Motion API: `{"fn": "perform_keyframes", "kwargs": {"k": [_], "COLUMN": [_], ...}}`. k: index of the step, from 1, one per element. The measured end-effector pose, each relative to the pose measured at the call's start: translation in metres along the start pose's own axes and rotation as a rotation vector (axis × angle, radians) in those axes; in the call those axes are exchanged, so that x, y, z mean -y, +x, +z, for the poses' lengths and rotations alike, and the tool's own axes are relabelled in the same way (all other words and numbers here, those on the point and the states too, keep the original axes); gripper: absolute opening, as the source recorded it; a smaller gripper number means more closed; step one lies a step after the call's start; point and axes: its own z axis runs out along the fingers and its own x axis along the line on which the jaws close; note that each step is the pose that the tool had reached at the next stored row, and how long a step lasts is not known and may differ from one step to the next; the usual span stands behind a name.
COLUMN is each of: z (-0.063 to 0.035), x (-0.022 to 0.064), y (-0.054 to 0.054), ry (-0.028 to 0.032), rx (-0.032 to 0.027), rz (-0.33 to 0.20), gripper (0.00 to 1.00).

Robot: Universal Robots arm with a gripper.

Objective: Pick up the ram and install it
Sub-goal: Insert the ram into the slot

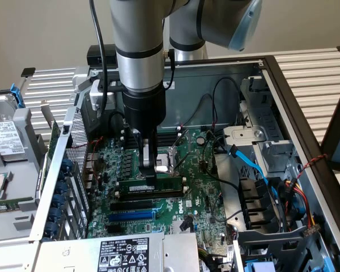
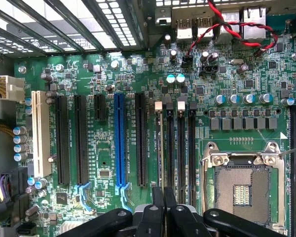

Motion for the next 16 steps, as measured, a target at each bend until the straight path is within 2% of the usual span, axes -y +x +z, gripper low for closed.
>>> {"fn": "perform_keyframes", "kwargs": {"k": [13,14,15,16], "z": [0.0,0.0,0.0,0.0], "x": [0.0,0.0,0.0,0.0], "y": [0.0,0.0,0.0,0.0], "ry": [0.0,0.0,0.0,0.0], "rx": [0.0001,0.0,0.0,0.0], "rz": [0.0,0.0,0.0,0.0], "gripper": [0.13,0.19,0.19,0.26]}}
